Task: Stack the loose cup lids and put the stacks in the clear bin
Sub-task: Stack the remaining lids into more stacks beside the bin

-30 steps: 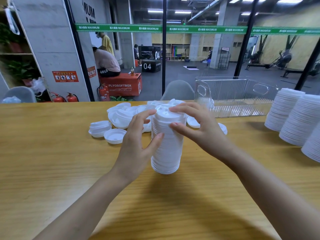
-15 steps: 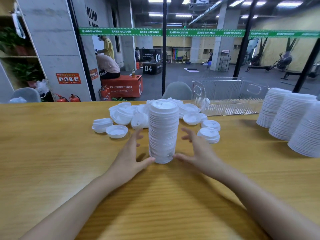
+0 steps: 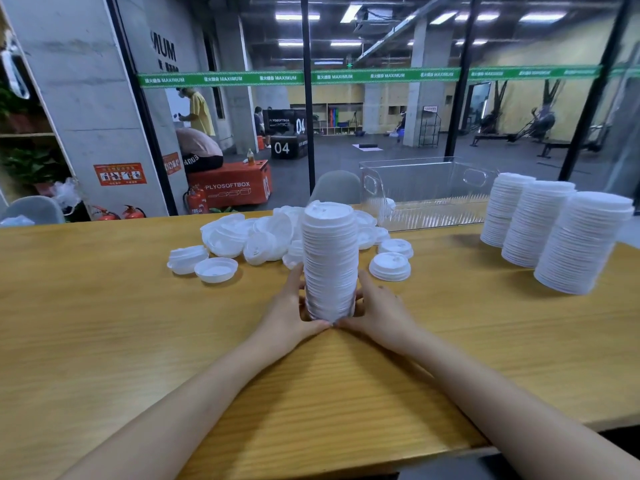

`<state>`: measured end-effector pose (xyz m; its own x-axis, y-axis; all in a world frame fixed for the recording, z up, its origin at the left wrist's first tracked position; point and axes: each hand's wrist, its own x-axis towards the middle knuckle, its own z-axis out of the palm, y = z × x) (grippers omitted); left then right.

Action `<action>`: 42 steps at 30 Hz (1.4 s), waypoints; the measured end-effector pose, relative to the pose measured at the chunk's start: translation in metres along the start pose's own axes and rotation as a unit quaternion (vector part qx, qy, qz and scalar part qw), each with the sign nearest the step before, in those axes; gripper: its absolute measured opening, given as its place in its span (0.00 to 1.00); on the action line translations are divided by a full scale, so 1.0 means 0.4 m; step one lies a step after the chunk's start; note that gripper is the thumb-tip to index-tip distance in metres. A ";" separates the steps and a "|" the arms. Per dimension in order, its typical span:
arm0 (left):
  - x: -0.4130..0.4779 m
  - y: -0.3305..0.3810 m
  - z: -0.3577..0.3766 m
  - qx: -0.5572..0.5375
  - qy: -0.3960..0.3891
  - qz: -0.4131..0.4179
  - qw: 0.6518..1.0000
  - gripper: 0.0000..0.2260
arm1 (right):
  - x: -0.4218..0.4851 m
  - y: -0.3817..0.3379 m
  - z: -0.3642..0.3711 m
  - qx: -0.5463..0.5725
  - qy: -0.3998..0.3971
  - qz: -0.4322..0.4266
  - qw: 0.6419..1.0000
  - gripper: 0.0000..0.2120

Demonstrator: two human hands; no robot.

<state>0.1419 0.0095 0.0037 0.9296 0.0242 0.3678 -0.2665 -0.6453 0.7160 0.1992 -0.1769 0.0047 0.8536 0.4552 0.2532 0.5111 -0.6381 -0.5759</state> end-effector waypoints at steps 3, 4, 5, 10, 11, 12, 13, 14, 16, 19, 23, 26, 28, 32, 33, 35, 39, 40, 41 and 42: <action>0.037 0.047 0.086 -0.023 -0.038 0.019 0.999 0.46 | -0.045 0.076 -0.068 -0.001 0.015 0.032 0.999 0.42; 0.054 0.064 0.121 -0.029 -0.052 0.025 0.998 0.46 | -0.059 0.103 -0.094 -0.007 0.024 0.048 0.999 0.43; 0.071 0.087 0.156 -0.037 -0.065 0.033 0.997 0.45 | -0.074 0.132 -0.123 -0.016 0.035 0.065 0.997 0.42; 0.162 0.203 0.347 -0.066 -0.128 0.054 0.988 0.44 | -0.142 0.276 -0.258 -0.062 0.095 0.150 0.982 0.40; 0.179 0.223 0.382 -0.065 -0.137 0.051 0.987 0.47 | -0.153 0.302 -0.280 -0.072 0.105 0.165 0.978 0.40; 0.198 0.240 0.414 -0.055 -0.145 0.050 0.987 0.49 | -0.160 0.327 -0.299 -0.081 0.117 0.178 0.974 0.40; 0.215 0.259 0.440 -0.039 -0.150 0.053 0.986 0.50 | -0.166 0.350 -0.316 -0.092 0.131 0.187 0.969 0.40; 0.233 0.276 0.463 -0.020 -0.152 0.057 0.986 0.50 | -0.170 0.368 -0.332 -0.102 0.145 0.196 0.965 0.41; 0.266 0.304 0.499 0.009 -0.150 0.062 0.987 0.49 | -0.173 0.396 -0.357 -0.135 0.169 0.208 0.954 0.41; 0.306 0.329 0.539 0.025 -0.147 0.071 0.986 0.47 | -0.177 0.416 -0.371 -0.198 0.190 0.223 0.935 0.41; 0.344 0.352 0.577 0.034 -0.146 0.067 0.986 0.46 | -0.194 0.430 -0.361 -0.243 0.212 0.235 0.917 0.39; 0.359 0.350 0.600 0.042 -0.136 0.072 0.987 0.44 | -0.202 0.431 -0.362 -0.250 0.207 0.236 0.916 0.36; 0.359 0.340 0.603 0.052 -0.121 0.080 0.988 0.43 | -0.206 0.421 -0.362 -0.261 0.207 0.229 0.914 0.36; 0.328 0.318 0.567 0.080 -0.089 0.109 0.987 0.36 | -0.219 0.370 -0.351 -0.274 0.207 0.208 0.916 0.35; 0.315 0.311 0.550 0.081 -0.078 0.121 0.986 0.35 | -0.220 0.354 -0.346 -0.273 0.207 0.194 0.919 0.34; 0.289 0.292 0.509 0.079 -0.058 0.145 0.985 0.31 | -0.215 0.314 -0.334 -0.268 0.213 0.162 0.925 0.33; 0.230 0.239 0.405 0.100 -0.004 0.177 0.979 0.25 | -0.175 0.215 -0.290 -0.246 0.199 0.114 0.942 0.32; 0.217 0.223 0.380 0.109 0.011 0.181 0.977 0.24 | -0.163 0.192 -0.278 -0.240 0.193 0.103 0.946 0.32; 0.196 0.198 0.340 0.123 0.025 0.180 0.976 0.24 | -0.147 0.160 -0.255 -0.236 0.182 0.089 0.951 0.32; 0.180 0.176 0.306 0.140 0.036 0.176 0.974 0.23 | -0.134 0.134 -0.237 -0.231 0.171 0.076 0.955 0.32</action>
<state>0.2214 -0.1275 0.0081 0.7703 -0.1890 0.6091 -0.4760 -0.8060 0.3519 0.1905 -0.2943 0.0338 0.8639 0.1565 0.4787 0.3007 -0.9228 -0.2410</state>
